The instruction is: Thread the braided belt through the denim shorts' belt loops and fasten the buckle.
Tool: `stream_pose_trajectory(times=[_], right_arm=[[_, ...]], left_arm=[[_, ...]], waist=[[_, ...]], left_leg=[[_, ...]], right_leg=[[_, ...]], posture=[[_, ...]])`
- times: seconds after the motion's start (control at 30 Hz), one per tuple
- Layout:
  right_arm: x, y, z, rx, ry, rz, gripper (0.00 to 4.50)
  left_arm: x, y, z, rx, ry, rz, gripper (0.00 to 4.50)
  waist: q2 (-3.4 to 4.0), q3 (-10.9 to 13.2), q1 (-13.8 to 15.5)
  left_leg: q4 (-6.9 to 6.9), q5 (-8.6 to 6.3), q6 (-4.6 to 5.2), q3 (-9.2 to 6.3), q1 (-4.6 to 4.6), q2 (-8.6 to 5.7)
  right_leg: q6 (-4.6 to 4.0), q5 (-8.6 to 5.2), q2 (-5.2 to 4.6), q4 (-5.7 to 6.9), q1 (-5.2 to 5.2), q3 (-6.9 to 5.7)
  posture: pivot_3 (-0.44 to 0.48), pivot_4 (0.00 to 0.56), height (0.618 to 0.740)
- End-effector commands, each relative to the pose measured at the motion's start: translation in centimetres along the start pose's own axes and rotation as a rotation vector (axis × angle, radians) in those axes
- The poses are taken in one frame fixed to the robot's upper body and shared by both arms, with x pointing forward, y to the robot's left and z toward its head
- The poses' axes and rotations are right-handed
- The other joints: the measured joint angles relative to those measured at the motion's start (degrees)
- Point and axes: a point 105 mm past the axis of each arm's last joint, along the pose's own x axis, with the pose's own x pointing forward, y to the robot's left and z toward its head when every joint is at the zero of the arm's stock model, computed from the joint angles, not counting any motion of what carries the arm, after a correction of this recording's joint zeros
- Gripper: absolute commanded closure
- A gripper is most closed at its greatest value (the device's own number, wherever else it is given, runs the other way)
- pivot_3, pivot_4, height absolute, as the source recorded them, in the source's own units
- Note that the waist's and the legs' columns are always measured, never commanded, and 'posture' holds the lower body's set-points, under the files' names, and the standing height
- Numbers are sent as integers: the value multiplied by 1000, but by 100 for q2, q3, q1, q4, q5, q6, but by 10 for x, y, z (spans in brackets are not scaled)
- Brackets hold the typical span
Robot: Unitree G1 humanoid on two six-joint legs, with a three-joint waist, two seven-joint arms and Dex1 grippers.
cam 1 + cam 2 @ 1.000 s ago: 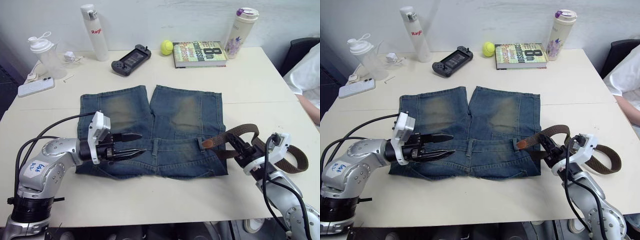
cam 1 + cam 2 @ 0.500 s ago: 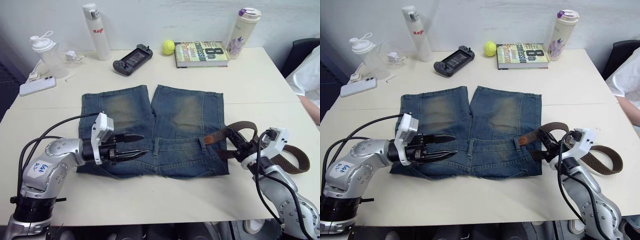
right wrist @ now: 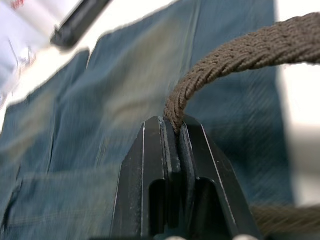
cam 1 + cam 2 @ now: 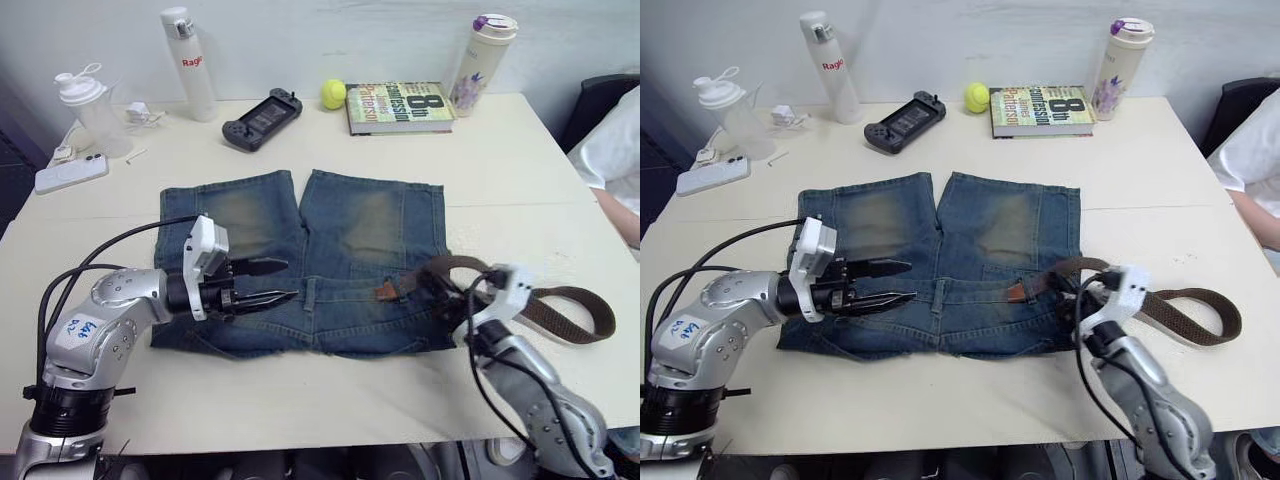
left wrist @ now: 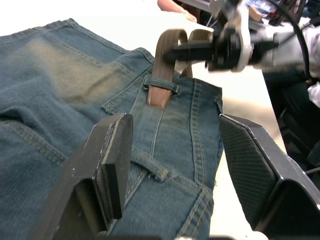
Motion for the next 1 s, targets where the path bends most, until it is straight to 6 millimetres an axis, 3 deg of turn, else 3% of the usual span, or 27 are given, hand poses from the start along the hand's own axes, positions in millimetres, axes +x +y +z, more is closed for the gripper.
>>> stream_pose_trajectory(times=[0.03, 0.2, 0.33, 0.43, 0.67, 0.83, 1.0], right_arm=[[0, 9, 0, -1, -20, 32, 4500], [4, 26, -11, 121, 28, 98, 4500], [11, 16, -35, 351, 152, 43, 4500], [18, 8, -25, 548, 121, 30, 4500], [19, -5, -9, 740, 90, -6, 4500], [15, -6, -7, 846, 67, -9, 4500], [11, -5, -11, 909, 52, -13, 4500]], left_arm=[[1, 2, 6, 24, -11, 3, 1479], [6, 3, 8, 45, -12, -12, 1479], [31, 6, 0, 226, 60, -102, 1479], [58, 16, -5, 420, 102, -179, 1479], [108, 18, -26, 837, 127, -286, 1479], [114, 16, -37, 1056, 111, -342, 1479], [111, 28, -40, 1250, 118, -291, 1479]], waist=[[0, 0, 1], [0, 0, 4], [-2, -1, 5], [-35, -19, 15], [-41, -22, -2], [-41, -21, 10], [-41, -21, 17]], left_leg=[[0, 0, 0, 0, -1, 0], [1, 1, -1, -2, -1, 0], [2, 2, -2, -4, 0, 0], [6, 3, 0, -1, 5, -1], [4, 5, 2, 4, 1, 5], [9, 6, 6, 1, -9, 5], [12, 5, 13, -2, -15, 4]], right_leg=[[0, 0, 0, 0, -1, 0], [0, 0, 0, 0, 0, -1], [0, 0, 0, 0, 2, -2], [0, 0, 0, -1, 8, -2], [0, 0, 10, 6, 4, -2], [1, 1, 9, 11, -2, -5], [6, 3, 5, 9, 0, -10]], posture=[[0, 150, 740], [0, 150, 740], [0, 150, 740], [0, 150, 740], [0, 150, 740], [0, 150, 740], [0, 150, 740]])
